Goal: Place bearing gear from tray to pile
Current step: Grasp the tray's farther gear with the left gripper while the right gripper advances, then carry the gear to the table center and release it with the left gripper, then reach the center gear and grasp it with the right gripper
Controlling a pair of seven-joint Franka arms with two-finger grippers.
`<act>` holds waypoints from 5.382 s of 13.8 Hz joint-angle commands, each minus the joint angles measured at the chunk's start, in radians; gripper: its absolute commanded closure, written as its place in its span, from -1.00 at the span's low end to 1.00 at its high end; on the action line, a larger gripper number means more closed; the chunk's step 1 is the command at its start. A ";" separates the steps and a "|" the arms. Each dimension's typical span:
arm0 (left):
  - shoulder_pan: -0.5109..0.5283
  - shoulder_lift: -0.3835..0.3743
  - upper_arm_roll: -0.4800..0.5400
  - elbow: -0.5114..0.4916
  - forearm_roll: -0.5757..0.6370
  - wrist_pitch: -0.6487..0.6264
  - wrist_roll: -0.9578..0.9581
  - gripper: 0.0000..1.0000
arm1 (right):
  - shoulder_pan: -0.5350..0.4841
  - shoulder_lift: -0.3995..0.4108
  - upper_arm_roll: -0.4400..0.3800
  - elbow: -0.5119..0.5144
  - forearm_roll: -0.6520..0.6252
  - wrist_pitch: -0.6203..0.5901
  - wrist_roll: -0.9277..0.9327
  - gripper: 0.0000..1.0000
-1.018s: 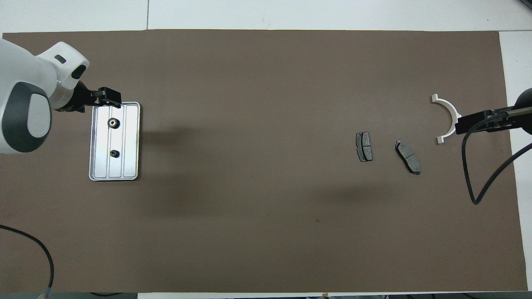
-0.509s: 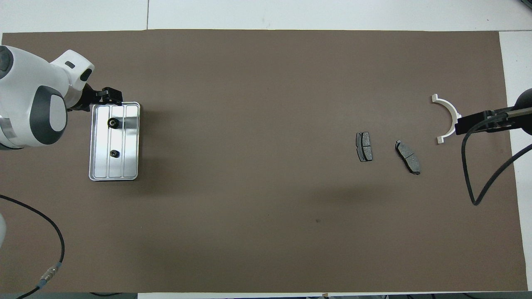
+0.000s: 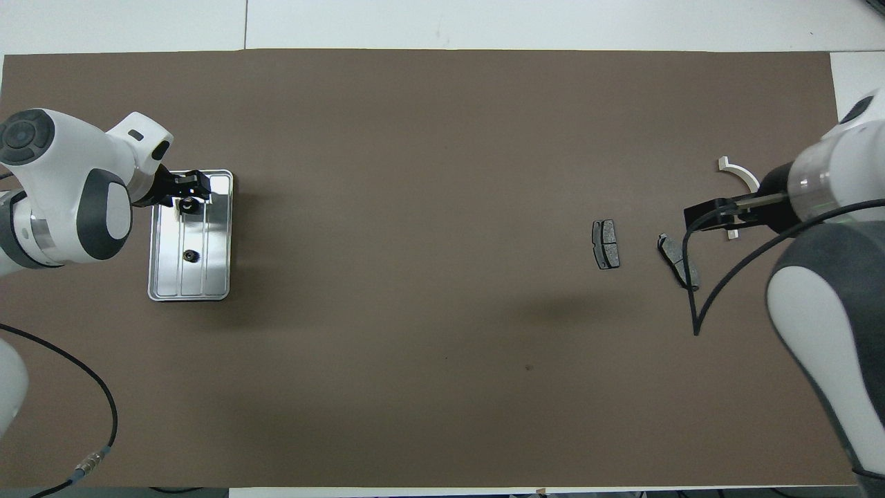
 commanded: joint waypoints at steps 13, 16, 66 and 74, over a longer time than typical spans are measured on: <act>0.005 -0.042 -0.003 -0.063 0.004 0.006 -0.012 0.27 | 0.051 0.113 0.001 -0.103 0.024 0.236 0.144 -1.00; 0.000 -0.040 -0.003 -0.047 -0.015 -0.013 -0.016 1.00 | 0.051 0.114 0.001 -0.101 0.024 0.247 0.147 -1.00; -0.006 -0.253 0.002 -0.366 0.046 0.066 0.053 -0.15 | 0.589 0.915 0.002 0.755 -0.039 0.127 1.096 -1.00; -0.006 -0.253 0.002 -0.379 0.046 0.072 0.053 0.15 | 0.594 0.946 0.002 0.749 -0.042 0.167 1.099 -0.72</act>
